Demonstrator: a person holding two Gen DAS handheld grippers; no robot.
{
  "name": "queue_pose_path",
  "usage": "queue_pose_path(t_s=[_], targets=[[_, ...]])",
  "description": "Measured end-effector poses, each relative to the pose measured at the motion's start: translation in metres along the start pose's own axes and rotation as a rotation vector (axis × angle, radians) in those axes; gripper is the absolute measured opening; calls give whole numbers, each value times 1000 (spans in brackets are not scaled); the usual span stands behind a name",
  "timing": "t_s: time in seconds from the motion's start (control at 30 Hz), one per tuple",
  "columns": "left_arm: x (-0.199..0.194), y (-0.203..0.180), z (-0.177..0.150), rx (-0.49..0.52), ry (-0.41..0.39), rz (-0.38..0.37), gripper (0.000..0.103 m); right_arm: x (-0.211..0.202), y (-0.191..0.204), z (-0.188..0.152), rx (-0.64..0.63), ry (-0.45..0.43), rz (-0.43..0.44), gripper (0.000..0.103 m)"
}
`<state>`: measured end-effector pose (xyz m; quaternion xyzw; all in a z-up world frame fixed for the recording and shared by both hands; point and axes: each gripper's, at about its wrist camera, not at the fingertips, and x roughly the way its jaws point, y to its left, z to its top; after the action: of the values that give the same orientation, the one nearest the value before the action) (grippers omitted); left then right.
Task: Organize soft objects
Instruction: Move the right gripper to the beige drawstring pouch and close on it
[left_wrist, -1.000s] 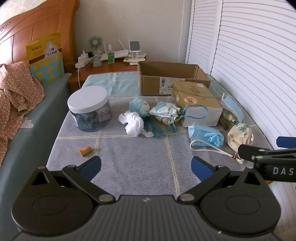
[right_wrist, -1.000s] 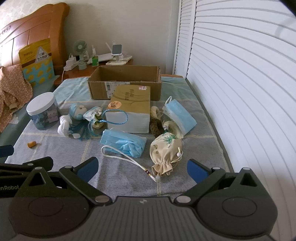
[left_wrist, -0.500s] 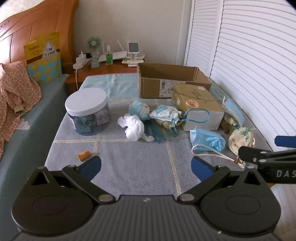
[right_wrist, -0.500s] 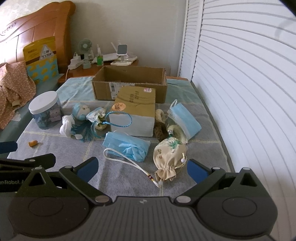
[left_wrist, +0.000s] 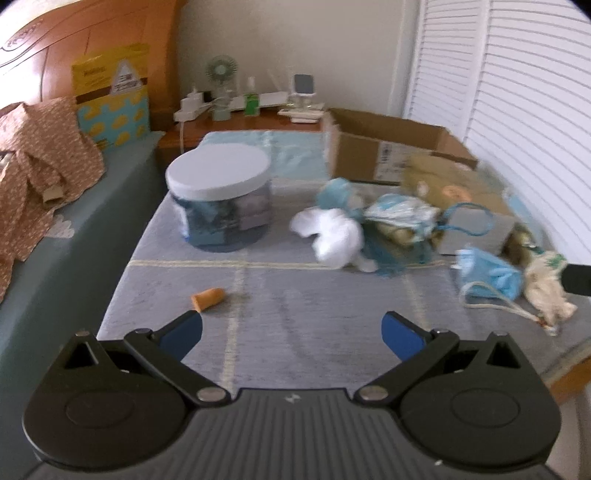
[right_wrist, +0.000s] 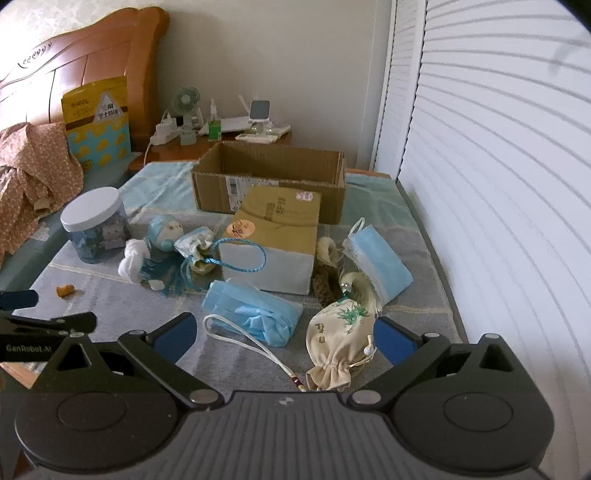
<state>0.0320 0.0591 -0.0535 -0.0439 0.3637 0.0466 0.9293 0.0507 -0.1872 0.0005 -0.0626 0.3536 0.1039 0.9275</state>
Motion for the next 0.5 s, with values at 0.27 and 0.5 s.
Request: queue_pose_path(t_s=[0.27,0.5], targets=[[27,11,-9,-10,39,44,102,19,-8,-11,-14,23,12,103],[34,13,-9,-16,35,55,103,28,-20,-23,-16,40,17,103]])
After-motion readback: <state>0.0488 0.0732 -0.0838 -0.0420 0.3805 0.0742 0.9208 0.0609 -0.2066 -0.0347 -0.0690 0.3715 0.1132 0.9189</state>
